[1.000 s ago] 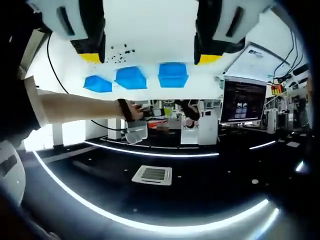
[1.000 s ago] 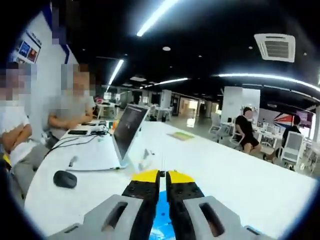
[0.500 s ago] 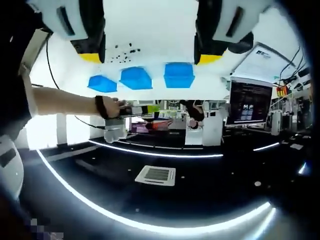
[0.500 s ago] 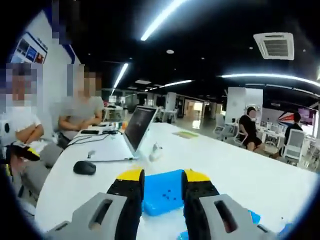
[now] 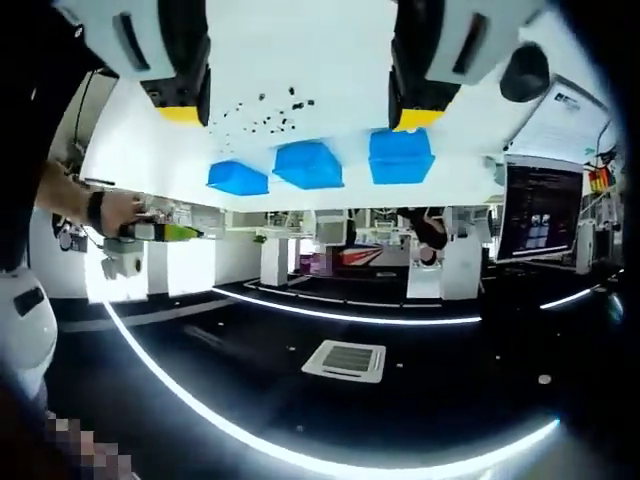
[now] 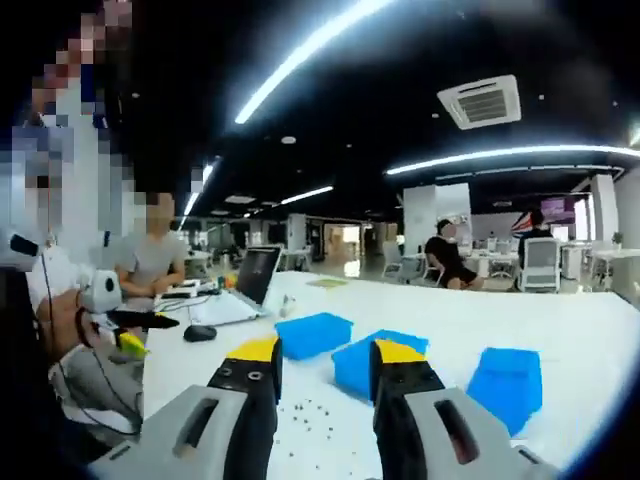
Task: Pick up the resistors one by one and place each resistor into its matching bin, sorting the parts by color and model until every resistor is separated into the correct bin for its type
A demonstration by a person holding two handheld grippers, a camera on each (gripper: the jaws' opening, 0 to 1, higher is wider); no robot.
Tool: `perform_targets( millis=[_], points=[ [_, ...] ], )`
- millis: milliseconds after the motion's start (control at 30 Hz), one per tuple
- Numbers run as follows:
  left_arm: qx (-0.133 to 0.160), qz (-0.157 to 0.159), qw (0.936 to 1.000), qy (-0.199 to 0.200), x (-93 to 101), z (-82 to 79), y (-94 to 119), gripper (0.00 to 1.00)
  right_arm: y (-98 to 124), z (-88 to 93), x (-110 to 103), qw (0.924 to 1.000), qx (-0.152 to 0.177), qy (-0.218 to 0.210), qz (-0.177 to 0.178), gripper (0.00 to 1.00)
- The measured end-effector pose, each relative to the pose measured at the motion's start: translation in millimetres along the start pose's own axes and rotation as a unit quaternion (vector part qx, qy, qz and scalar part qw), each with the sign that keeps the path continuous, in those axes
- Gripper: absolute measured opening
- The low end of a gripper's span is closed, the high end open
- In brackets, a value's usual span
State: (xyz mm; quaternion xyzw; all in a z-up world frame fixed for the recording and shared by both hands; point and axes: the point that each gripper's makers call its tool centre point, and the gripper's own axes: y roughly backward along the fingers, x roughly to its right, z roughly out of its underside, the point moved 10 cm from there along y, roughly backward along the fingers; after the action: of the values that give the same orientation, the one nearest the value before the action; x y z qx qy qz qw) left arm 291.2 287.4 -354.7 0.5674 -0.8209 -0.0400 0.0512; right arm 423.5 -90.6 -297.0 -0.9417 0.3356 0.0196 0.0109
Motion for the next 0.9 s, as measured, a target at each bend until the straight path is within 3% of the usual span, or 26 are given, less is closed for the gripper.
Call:
perform_targets(
  millis=[133,233,500,733,833,900],
  points=[
    [-0.016,-0.003,0.9999,0.004,-2.1,8.1,-4.7,0.73,47.8,17.8,-9.6,0.9986,-0.006,-0.002,0.053,0.37],
    [-0.025,0.006,0.9996,0.007,-1.1,11.5,-8.6,0.73,70.8,28.4,-17.8,0.9964,-0.022,0.004,0.082,0.38],
    [-0.036,0.024,0.9991,0.003,3.5,13.9,-5.5,0.73,86.7,33.7,-16.5,0.9946,-0.057,0.011,0.086,0.38],
    [-0.047,0.034,0.9983,0.006,11.8,22.9,8.1,0.73,51.0,17.0,-13.4,0.9953,-0.088,0.040,0.007,0.37],
    [-0.052,0.037,0.9980,0.006,14.0,25.4,12.5,0.73,29.5,11.6,-17.7,0.9903,-0.115,0.062,-0.048,0.37],
    [-0.053,0.039,0.9978,0.005,16.2,25.6,14.9,0.73,12.0,11.5,-22.0,0.9821,-0.143,0.083,-0.091,0.37]
  ],
)
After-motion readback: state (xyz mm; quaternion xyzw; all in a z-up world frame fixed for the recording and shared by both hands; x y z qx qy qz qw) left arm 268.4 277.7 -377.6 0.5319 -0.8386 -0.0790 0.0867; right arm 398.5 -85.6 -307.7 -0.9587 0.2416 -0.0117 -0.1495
